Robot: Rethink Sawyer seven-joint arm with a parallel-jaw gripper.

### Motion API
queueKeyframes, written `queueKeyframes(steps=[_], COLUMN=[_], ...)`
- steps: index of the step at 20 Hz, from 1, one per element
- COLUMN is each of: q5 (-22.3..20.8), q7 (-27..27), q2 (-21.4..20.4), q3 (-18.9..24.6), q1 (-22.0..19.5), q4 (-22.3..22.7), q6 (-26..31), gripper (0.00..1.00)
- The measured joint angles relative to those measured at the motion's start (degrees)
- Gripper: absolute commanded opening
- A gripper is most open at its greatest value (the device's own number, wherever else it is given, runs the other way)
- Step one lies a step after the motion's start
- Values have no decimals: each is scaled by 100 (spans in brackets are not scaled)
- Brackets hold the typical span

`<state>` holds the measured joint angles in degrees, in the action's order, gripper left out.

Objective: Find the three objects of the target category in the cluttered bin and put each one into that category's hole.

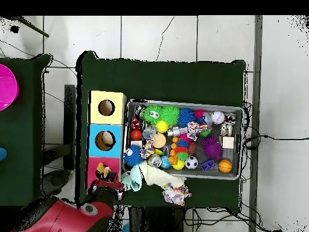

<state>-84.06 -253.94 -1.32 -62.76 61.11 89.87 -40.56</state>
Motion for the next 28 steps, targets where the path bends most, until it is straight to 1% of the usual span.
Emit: queueKeyframes(steps=[4,7,16,24,28], q5=[16,15,-21,11,135], q7=[0,0,0,0,0], q2=[121,130,167,431,527], q3=[78,123,159,161,160], q1=[-1,-1,61,211,210], q4=[-1,-1,-18,-97,-130], q6=[312,384,386,385,385], gripper=[0,0,0,0,0])
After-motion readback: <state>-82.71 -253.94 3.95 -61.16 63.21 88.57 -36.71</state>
